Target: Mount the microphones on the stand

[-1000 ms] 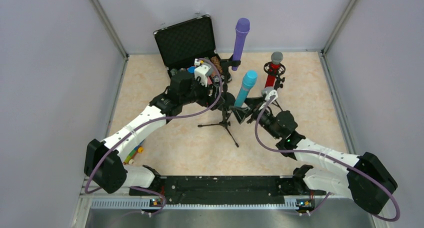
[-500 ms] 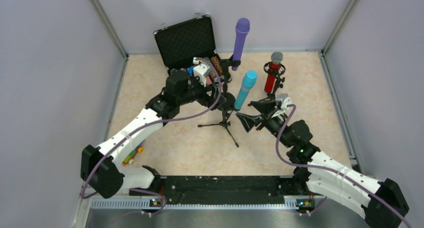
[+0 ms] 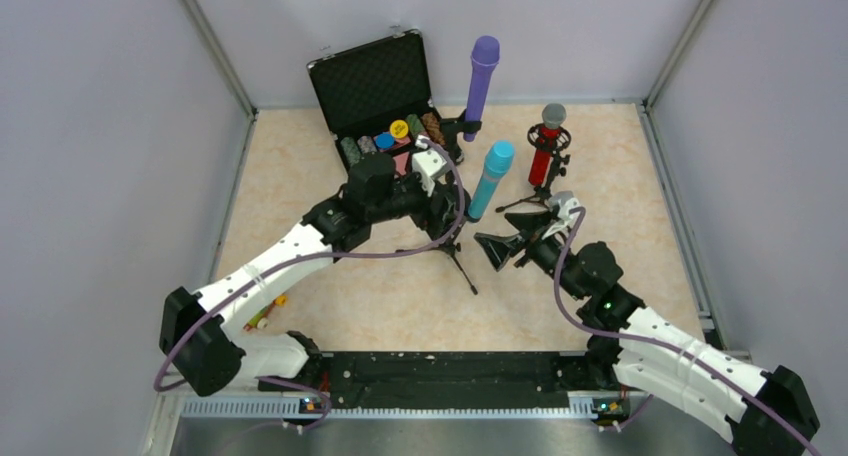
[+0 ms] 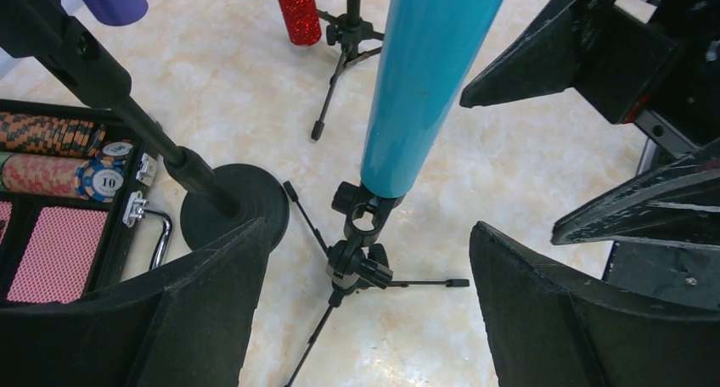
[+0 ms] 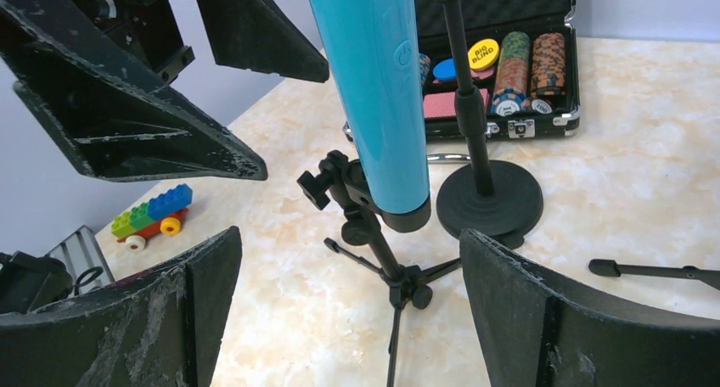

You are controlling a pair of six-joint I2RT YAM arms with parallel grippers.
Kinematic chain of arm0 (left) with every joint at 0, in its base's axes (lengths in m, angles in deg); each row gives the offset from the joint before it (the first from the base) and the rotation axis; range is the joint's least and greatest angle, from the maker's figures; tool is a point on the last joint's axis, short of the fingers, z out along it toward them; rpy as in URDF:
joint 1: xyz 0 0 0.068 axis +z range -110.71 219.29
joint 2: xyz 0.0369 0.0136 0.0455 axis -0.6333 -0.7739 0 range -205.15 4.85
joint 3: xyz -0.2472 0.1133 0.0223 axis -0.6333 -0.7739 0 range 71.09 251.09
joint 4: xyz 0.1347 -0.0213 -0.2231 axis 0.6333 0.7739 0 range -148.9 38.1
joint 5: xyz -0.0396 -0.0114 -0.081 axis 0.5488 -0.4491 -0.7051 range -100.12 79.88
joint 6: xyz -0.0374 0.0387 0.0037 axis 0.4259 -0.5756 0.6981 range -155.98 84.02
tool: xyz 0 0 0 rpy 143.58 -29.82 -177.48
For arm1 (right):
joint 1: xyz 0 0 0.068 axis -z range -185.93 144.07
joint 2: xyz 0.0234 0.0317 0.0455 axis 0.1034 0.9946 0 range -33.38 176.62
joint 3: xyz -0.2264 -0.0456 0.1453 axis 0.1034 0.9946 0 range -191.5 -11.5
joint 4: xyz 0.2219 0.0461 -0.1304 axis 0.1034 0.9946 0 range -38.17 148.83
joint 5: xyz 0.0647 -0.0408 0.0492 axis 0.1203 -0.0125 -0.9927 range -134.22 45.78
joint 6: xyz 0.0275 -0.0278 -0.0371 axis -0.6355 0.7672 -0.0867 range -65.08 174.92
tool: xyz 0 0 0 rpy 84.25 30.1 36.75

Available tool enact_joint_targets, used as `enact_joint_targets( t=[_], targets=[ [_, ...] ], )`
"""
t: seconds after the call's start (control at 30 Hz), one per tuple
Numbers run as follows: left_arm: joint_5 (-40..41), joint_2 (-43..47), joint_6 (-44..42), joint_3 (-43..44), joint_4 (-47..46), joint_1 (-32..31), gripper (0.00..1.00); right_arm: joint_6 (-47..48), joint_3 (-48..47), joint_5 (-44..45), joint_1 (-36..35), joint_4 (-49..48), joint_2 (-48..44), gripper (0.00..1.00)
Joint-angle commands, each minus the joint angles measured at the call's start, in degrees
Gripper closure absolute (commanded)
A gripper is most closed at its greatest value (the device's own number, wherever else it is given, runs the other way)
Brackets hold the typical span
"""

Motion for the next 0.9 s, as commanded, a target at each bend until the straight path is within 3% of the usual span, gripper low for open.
enact_joint_targets(
  t=[0.0,0.4,0.77,0.87],
  targets=[
    [1.9,-2.0,-2.5,-0.4,-0.8,-0.3,0.10,-0.5,0.0,0.8,-0.3,-0.3,-1.4,0.04],
    [3.2,-7.3,-2.8,-0.1,-0.4,-0.7,0.13,-1.0,2.3,6.2,-0.3,0.3,-4.0,0.05],
    [2.3,-10.2,-1.5,0.8,0.0,-0.8,0.26,-2.0,2.3,6.1,-0.3,-0.7,-1.6,0.06],
    [2.1,-11.2,-1.1,1.1,-0.2,-0.8,0.36,-2.8,2.4,6.0,-0.3,-1.3,-1.0,0.07]
  ],
)
